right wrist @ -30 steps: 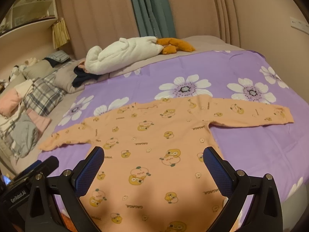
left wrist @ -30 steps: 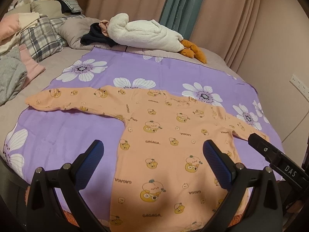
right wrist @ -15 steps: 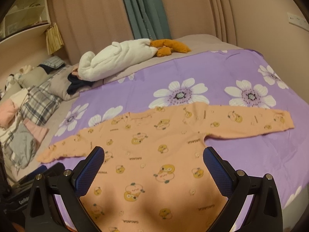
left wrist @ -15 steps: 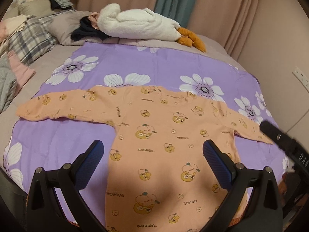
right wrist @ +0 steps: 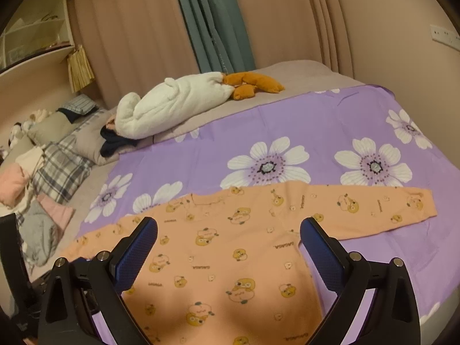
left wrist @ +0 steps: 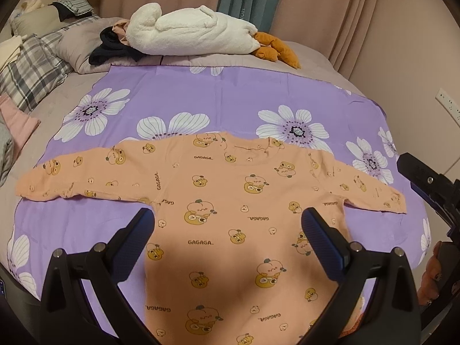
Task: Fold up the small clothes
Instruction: 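Move the right tool to the sleeve cuff nearest it and grasp it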
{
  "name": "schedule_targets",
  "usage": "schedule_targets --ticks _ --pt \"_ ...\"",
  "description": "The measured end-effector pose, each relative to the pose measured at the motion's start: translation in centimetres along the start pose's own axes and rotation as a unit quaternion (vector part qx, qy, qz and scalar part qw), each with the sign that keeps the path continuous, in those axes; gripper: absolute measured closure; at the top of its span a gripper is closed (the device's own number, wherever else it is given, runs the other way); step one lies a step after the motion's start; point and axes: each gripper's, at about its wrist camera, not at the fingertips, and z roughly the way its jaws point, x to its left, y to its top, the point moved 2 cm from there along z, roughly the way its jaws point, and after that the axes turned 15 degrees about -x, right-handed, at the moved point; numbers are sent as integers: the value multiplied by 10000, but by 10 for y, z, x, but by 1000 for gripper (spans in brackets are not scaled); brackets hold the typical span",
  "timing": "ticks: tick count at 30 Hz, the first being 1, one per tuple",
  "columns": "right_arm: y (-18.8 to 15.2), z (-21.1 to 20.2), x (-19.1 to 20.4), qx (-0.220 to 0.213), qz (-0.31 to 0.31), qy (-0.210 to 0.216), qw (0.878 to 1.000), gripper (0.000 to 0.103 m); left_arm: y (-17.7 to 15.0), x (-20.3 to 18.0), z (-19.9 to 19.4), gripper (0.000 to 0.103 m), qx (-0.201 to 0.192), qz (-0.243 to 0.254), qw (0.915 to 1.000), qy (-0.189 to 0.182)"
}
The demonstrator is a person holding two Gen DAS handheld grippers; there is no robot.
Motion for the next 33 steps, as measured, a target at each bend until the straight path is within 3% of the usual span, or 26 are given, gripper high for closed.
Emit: schedule_targets --ticks 9,15,19,25,33 --pt "8 14 -33 48 557 -53 9984 13 -3 2 23 1 198 48 9997 146" --pt "17 23 -91 43 1367 -272 9902 32 -20 2 45 2 468 80 9987 183" --pt "18 24 -141 19 1818 -685 9810 36 -39 5 62 8 775 86 9968 161" --pt "0 24 -231 159 2469 -1728 9534 44 -61 12 78 19 1113 76 9935 247" --pt "-44 33 -319 480 3122 -2727 9088 51 -83 20 88 19 1414 63 9894 322"
